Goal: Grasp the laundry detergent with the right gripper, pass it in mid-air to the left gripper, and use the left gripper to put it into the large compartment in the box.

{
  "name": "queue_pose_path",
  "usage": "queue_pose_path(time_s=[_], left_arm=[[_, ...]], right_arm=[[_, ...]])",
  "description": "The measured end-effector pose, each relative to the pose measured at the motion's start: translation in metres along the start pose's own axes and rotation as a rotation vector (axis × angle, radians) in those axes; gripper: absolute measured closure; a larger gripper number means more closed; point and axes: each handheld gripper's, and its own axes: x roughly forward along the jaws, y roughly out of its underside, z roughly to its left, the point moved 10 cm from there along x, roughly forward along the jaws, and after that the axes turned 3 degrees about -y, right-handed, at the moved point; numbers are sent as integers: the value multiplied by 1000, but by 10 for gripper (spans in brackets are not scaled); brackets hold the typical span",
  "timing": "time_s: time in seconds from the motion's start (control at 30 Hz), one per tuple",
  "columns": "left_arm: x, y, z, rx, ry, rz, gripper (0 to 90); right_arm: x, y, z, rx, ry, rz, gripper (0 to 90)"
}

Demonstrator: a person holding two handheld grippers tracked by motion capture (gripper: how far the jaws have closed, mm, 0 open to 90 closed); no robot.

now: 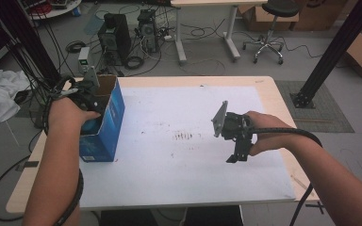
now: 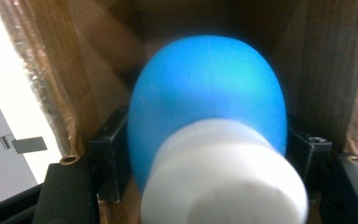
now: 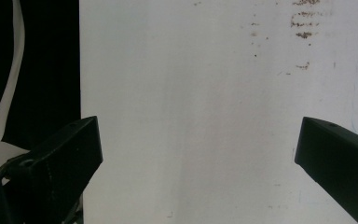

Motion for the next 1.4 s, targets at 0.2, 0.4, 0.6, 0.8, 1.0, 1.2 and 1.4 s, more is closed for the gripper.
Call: queue_pose_path(time_s=[0.2,0.4,0.6,0.8,1.0,1.2,1.4], left_arm=[[-7,1,-1,-1,3,-8,284],[-16,1,-1,-7,3,-18,241],[-28,1,-1,10,-10,-21,229],[-41,3,-4,27,-11,-21,222],[-54,4,-4,43,-23,-42,212],[-66,6,-5,62,-23,-54,189],[-72,8,-4,77,-29,-59,162]], right_arm=[[-2,0,-1,-3,-2,6,2],[-7,2,-5,2,2,24,2],[-8,3,-6,6,2,27,2],[-8,3,-5,4,0,34,2],[-10,1,-5,2,6,30,2],[-9,0,-5,2,5,25,2],[-9,0,-5,1,6,26,3]])
